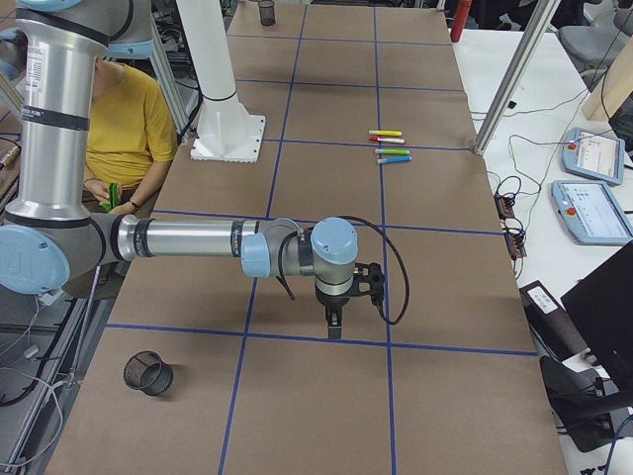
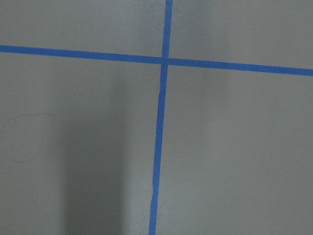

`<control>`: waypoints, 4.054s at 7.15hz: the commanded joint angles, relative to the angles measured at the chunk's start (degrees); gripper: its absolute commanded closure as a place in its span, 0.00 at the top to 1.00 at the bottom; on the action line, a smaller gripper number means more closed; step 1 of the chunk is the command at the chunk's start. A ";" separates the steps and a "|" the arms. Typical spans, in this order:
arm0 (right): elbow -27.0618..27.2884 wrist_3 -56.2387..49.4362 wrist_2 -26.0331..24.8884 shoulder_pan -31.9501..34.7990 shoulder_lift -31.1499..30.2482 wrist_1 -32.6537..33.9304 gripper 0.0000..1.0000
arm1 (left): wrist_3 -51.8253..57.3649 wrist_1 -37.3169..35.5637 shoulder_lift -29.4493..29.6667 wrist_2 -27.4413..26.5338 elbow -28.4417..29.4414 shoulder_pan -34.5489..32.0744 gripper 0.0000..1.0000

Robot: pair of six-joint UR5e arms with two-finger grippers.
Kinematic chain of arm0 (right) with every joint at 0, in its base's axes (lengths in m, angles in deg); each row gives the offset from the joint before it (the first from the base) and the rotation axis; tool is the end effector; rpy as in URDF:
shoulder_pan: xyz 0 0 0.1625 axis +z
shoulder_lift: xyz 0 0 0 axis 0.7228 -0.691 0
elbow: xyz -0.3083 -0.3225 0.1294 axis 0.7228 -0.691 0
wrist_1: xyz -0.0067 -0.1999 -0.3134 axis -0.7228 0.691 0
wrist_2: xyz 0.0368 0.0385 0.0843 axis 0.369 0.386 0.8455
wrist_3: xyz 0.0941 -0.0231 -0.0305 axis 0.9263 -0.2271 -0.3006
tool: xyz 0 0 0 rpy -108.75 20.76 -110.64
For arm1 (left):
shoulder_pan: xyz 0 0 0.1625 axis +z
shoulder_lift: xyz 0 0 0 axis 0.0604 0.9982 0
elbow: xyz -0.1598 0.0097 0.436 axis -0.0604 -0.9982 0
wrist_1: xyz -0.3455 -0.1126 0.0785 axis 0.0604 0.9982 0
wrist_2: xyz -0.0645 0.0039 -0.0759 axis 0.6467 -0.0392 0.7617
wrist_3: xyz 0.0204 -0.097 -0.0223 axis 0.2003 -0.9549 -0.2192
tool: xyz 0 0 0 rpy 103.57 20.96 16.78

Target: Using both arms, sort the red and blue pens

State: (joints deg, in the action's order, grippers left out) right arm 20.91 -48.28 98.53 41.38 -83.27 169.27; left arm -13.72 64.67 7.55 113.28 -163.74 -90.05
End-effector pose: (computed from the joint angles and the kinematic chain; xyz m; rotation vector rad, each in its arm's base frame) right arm 0.0489 -0.3800 0.6710 0.0790 -0.7488 -0.0601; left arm -0.0853 -0.3473 0.6520 0.1507 0.7427 0.0406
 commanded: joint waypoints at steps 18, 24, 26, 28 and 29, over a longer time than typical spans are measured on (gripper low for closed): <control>-1.18 13.48 4.50 -8.39 11.03 -10.33 0.99 | -60.56 -3.04 56.60 -9.48 15.51 50.17 1.00; -1.54 13.48 4.50 -8.65 10.94 -10.33 0.99 | -60.05 10.23 72.81 -9.66 47.63 53.61 0.57; -1.62 13.48 4.41 -8.92 10.94 -10.33 0.99 | -60.14 13.11 73.70 -9.74 51.32 54.05 0.54; -1.62 13.48 4.41 -9.01 10.94 -10.42 0.99 | -60.14 13.75 73.70 -9.74 52.48 54.14 0.53; -1.62 13.48 4.41 -9.01 10.94 -10.33 0.99 | -60.14 13.75 73.70 -9.83 52.66 54.40 0.52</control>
State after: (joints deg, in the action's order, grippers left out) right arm 19.29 -34.79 102.94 32.41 -72.33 158.89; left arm -73.85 78.26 81.21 103.52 -111.54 -35.88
